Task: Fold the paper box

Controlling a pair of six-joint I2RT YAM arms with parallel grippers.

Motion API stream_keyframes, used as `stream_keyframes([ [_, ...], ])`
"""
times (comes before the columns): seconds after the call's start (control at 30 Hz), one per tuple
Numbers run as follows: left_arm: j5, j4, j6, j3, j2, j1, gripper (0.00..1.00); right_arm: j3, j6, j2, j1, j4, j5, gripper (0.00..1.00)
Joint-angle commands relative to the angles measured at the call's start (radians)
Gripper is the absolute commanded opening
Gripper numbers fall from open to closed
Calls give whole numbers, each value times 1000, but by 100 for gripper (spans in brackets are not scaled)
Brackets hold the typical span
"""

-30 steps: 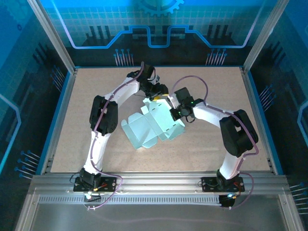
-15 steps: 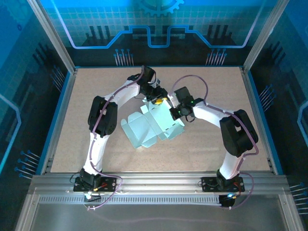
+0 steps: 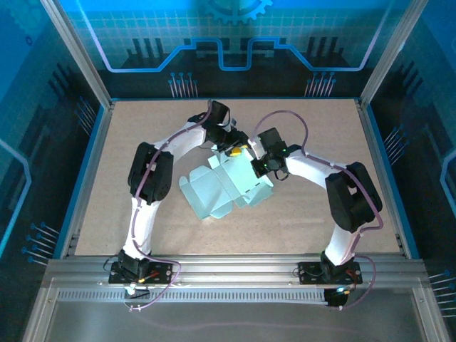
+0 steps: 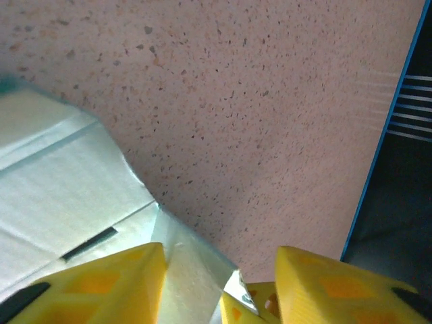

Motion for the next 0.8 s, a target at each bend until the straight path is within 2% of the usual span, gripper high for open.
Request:
stream_keyframes([
  [0.0,-49,18,37,-37,-119,-2,56,13,4,1,-5,20,-18,0],
  [0.17,-102,57,74,-172,-232,32,68,6,6,-3,-14,22,-28,0],
  [0.37,-181,-14,214,-272,-307,72,79,5,6,-5,-14,19,-38,0],
  [0.77,-285,-112,290,-254,-235,97,89,11,6,-2,-14,10,-46,0],
])
